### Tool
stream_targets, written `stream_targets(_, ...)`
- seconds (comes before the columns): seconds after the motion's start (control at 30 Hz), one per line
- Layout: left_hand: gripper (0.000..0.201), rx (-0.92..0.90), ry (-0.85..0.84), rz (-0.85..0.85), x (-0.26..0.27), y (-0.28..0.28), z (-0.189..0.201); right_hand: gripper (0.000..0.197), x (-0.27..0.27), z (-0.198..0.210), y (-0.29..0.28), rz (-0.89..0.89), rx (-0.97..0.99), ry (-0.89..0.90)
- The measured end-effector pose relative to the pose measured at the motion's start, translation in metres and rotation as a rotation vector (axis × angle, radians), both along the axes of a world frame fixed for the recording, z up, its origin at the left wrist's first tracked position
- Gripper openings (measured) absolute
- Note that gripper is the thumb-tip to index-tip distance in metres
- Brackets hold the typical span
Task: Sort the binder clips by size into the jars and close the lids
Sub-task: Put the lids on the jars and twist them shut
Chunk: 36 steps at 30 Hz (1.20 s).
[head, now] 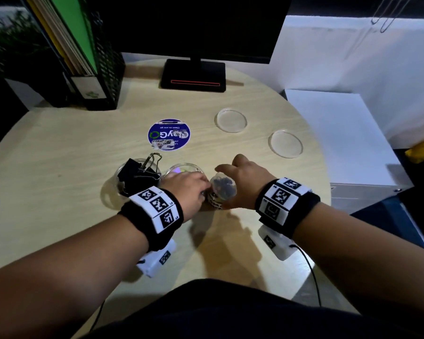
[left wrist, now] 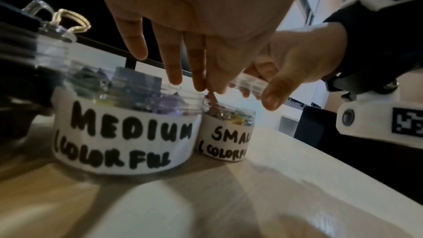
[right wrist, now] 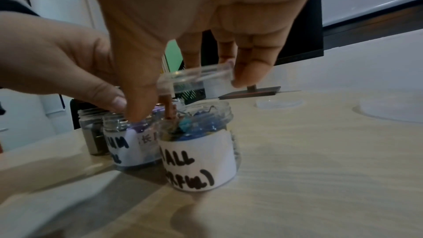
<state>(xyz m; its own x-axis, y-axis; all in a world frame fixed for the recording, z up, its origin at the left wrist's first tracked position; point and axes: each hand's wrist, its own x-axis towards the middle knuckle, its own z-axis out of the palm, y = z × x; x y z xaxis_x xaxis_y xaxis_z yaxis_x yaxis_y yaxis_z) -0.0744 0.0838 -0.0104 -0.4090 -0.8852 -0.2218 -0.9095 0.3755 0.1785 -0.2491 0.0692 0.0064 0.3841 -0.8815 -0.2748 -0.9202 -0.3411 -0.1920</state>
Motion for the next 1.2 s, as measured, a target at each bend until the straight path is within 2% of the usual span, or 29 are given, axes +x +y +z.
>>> stream_targets(0.23, 0.037, 0.076, 0.149, 0.074, 0.012, -0.002, -0.007, 0.085, 0.007, -0.008, -0.006, 0.022, 0.032, 0.056)
stream_targets(0.37, 0.034, 0.031, 0.114, 0.061, 0.012, -0.001, -0.009, 0.086, 0.012, -0.014, -0.006, 0.03, 0.057, 0.048)
stream_targets(0.53, 0.034, 0.024, 0.124, 0.049, 0.011, -0.003, -0.011, 0.071, 0.017, -0.02, -0.006, 0.0, 0.081, 0.023)
stream_targets(0.63, 0.033, 0.04, 0.164, 0.038, 0.011, -0.002, -0.011, 0.074, 0.015, -0.025, -0.007, -0.017, 0.085, -0.029)
stream_targets(0.73, 0.031, -0.025, 0.157, 0.078, 0.013, 0.002, -0.012, 0.08, 0.011, -0.032, -0.004, -0.061, 0.101, -0.098)
stream_targets(0.8, 0.034, -0.012, 0.103, 0.062, 0.013, 0.004, -0.011, 0.081, 0.006, -0.034, -0.002, -0.08, 0.104, -0.109)
stream_targets(0.87, 0.046, 0.002, 0.065, 0.051, 0.011, 0.007, -0.006, 0.08, 0.0, -0.032, -0.001, -0.107, 0.111, -0.127)
stream_targets(1.0, 0.091, 0.06, 0.071, 0.065, 0.004, 0.015, 0.011, 0.077, -0.011, -0.018, 0.008, -0.181, 0.107, -0.283)
stream_targets(1.07, 0.102, 0.122, 0.099, 0.066, -0.004, 0.016, 0.019, 0.076, -0.01, -0.006, 0.017, -0.193, 0.111, -0.433)
stream_targets(1.1, 0.099, 0.131, 0.145, 0.077, -0.007, 0.016, 0.022, 0.076, -0.009, 0.001, 0.022, -0.193, 0.113, -0.505)
stream_targets(1.2, 0.071, 0.171, 0.309, 0.168, -0.014, 0.015, 0.027, 0.075, -0.004, 0.016, 0.032, -0.188, 0.125, -0.614)
